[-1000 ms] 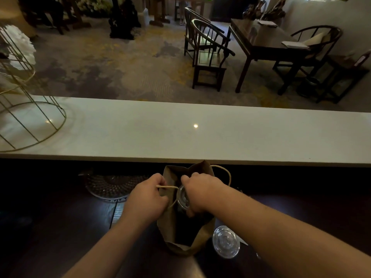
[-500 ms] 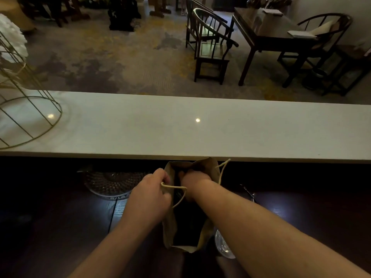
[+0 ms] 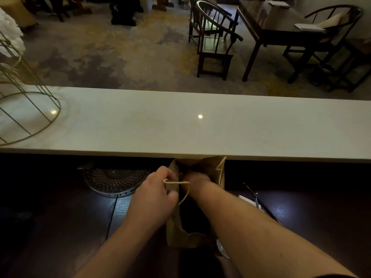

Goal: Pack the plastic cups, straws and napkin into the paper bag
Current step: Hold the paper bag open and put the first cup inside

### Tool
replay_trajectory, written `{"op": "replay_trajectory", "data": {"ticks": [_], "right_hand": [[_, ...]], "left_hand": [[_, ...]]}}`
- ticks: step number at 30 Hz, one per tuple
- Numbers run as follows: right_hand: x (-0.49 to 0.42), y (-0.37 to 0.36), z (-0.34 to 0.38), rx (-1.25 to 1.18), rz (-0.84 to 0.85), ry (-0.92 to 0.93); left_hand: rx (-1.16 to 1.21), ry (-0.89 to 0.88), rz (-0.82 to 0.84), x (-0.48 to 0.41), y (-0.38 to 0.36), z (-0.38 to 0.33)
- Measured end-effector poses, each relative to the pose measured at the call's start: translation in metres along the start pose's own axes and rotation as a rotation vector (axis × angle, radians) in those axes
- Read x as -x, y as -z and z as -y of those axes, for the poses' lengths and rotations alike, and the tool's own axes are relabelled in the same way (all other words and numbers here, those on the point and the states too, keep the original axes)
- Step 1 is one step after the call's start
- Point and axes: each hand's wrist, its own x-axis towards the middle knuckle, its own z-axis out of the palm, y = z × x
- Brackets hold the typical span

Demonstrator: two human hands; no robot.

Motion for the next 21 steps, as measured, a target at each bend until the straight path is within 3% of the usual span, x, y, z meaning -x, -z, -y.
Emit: {"op": "replay_trajectory", "data": {"ticks": [8, 14, 21], "right_hand": [[0.003, 0.002, 0.007, 0.006, 0.007, -0.015], [0.054, 0.043, 0.007, 0.156, -0.025, 0.172], [0.152, 0.083, -0.010, 0.144, -0.407, 0.362]], "left_hand": [[0.013, 0.012, -0.014, -0.002, -0.001, 0.006], [0.017, 0.015, -0.009, 0.001, 0.005, 0.010], [0.028, 0.003, -0.019, -0.001, 0.011, 0.017]]}}
